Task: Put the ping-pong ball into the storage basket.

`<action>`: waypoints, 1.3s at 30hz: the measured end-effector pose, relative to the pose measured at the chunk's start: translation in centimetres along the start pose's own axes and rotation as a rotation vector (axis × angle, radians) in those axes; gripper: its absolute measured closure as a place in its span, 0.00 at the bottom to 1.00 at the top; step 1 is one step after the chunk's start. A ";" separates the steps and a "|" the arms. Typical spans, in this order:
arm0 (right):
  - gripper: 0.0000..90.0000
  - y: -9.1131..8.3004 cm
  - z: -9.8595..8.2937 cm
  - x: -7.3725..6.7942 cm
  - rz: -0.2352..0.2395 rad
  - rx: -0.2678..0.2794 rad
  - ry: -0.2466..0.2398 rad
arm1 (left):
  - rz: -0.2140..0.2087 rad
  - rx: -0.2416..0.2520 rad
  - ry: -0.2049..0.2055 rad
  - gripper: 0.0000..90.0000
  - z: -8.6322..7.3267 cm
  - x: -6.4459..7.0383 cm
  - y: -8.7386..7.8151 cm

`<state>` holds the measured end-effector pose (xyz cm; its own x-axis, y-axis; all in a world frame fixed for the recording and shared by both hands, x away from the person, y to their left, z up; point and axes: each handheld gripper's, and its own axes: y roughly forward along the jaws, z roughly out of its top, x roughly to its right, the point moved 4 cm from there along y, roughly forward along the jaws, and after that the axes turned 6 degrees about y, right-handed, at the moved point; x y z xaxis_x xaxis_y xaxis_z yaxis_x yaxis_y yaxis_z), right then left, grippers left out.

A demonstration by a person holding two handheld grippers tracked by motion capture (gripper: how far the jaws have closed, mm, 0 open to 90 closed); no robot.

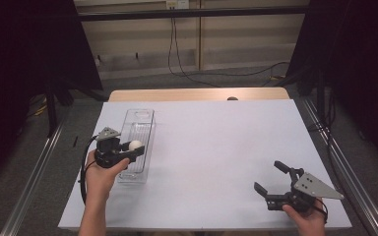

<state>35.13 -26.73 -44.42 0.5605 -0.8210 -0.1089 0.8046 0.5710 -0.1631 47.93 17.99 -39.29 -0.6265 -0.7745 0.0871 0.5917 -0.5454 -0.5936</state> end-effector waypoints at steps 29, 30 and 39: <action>0.03 0.0 0.0 0.0 0.002 -0.001 0.001 | 0.050 -0.023 -0.008 0.57 -0.7 -0.9 0.4; 0.03 0.1 0.0 0.0 0.005 0.000 0.003 | 0.056 -0.027 -0.004 0.57 -0.7 -1.0 0.4; 0.03 0.1 0.0 0.0 0.006 -0.002 0.003 | 0.070 -0.034 -0.004 0.57 -1.1 -1.4 0.6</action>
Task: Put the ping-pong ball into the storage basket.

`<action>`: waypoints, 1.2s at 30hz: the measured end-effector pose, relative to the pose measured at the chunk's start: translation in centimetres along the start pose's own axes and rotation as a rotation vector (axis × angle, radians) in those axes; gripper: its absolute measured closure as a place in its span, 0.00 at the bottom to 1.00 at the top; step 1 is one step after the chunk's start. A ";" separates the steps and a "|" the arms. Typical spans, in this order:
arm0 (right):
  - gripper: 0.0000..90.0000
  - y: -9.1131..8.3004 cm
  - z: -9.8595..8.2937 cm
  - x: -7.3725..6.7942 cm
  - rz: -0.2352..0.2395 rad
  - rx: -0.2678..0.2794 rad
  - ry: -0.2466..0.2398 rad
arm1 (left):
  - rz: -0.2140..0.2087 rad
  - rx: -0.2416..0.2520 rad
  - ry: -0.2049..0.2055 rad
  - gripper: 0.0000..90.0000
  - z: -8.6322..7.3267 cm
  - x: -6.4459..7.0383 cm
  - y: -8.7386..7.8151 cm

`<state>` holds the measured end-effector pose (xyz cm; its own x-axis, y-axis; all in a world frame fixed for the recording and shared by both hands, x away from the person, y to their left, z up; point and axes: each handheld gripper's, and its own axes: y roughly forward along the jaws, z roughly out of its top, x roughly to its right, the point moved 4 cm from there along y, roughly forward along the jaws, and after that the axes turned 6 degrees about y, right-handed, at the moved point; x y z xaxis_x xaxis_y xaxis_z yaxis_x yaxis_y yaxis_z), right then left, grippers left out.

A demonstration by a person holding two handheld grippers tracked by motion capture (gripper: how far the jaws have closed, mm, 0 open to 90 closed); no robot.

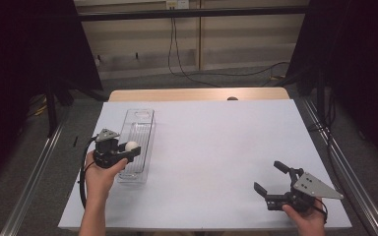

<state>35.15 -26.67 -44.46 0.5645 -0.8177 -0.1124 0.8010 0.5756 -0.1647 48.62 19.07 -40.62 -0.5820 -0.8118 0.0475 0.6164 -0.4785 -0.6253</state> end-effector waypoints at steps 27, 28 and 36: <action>0.03 0.0 0.0 0.0 -0.004 0.002 -0.003 | 0.041 -0.009 -0.009 0.57 -0.7 -0.5 0.6; 0.03 -0.1 0.0 0.0 -0.002 0.001 -0.003 | 0.040 -0.010 -0.013 0.57 -0.7 -0.5 0.7; 0.03 -0.1 0.1 0.0 -0.006 0.002 0.004 | 0.055 -0.013 -0.013 0.57 -0.8 -0.6 0.8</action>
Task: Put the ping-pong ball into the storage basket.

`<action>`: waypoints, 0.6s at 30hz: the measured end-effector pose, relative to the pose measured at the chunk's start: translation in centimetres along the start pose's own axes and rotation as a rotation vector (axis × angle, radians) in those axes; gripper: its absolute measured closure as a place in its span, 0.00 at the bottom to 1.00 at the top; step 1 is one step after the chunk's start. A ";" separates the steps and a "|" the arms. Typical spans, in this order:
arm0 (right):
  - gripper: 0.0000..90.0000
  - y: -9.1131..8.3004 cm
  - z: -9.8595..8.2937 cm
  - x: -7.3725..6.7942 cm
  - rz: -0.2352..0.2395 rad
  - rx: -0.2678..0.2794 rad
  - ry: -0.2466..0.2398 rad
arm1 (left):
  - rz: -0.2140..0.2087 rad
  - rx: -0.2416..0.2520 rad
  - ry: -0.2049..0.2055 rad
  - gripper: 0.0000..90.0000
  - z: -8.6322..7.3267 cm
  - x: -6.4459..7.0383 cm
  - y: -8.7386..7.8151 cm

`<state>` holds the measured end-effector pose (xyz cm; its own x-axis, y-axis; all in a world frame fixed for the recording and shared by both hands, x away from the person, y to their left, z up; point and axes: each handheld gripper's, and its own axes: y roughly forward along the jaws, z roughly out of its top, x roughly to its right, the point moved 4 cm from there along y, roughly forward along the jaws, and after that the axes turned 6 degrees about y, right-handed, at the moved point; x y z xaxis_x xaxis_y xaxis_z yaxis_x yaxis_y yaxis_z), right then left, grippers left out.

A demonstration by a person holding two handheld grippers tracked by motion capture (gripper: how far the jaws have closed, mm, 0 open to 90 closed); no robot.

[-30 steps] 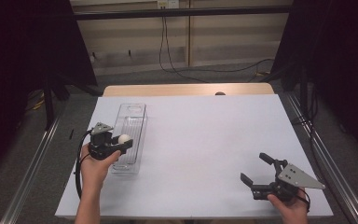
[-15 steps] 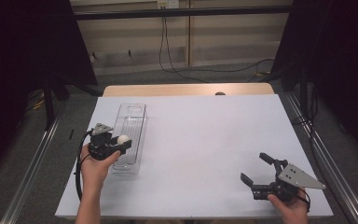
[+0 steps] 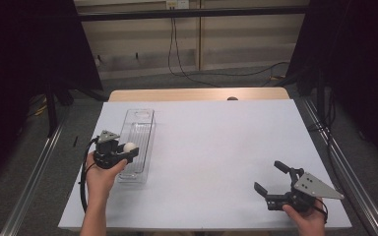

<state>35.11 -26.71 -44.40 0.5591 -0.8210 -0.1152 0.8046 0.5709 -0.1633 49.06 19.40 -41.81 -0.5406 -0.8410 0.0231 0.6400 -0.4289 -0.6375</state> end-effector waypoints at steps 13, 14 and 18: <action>0.03 0.0 0.0 0.0 0.005 -0.001 -0.009 | 0.015 -0.011 0.011 0.56 -0.2 -0.2 0.3; 0.03 0.0 0.0 0.0 0.007 -0.002 -0.008 | 0.016 -0.007 0.003 0.56 -0.2 -0.1 0.3; 0.03 0.0 0.0 0.0 0.001 0.001 -0.006 | 0.019 -0.016 0.011 0.56 -0.3 -0.2 0.4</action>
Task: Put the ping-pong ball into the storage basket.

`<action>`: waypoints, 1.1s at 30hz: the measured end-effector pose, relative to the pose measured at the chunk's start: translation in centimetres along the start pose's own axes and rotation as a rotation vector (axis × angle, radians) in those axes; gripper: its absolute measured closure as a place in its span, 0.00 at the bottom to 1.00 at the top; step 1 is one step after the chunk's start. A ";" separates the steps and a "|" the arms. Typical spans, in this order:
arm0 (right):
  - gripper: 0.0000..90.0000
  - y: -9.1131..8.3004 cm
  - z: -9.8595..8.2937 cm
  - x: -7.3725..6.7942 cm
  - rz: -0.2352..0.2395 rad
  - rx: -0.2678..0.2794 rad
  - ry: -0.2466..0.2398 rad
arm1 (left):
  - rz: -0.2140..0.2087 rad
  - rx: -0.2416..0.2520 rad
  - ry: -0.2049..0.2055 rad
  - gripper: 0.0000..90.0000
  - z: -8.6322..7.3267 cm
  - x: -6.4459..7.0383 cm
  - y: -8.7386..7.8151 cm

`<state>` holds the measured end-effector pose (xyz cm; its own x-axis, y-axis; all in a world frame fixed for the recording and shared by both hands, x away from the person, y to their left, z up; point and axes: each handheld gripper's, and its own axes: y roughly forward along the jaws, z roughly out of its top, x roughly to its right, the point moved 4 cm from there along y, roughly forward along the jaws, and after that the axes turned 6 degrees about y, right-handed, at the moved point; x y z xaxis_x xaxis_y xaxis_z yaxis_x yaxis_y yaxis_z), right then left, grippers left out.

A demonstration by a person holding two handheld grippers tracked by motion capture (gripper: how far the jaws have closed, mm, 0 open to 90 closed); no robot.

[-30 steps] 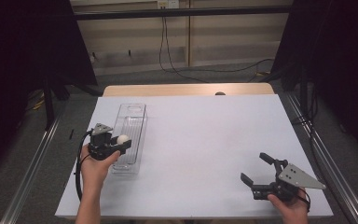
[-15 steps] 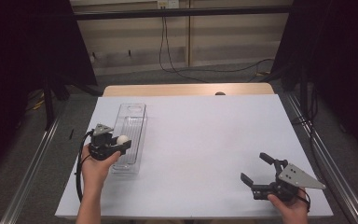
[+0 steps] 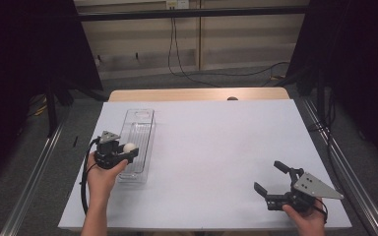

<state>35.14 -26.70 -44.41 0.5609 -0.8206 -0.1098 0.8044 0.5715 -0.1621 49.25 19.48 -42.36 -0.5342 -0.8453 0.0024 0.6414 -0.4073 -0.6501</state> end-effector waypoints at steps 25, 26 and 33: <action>0.03 0.0 0.0 0.0 0.000 -0.003 0.006 | 0.017 -0.001 -0.006 0.56 -0.2 -0.1 0.4; 0.03 0.0 0.0 0.0 -0.003 -0.001 0.005 | 0.014 0.000 -0.003 0.56 -0.2 -0.1 0.4; 0.03 0.0 0.0 0.0 -0.001 -0.003 -0.002 | 0.013 -0.001 0.002 0.56 -0.2 -0.2 0.3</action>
<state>35.16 -26.73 -44.41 0.5607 -0.8211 -0.1074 0.8044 0.5708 -0.1646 49.43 19.54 -42.75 -0.5266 -0.8500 -0.0078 0.6478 -0.3954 -0.6512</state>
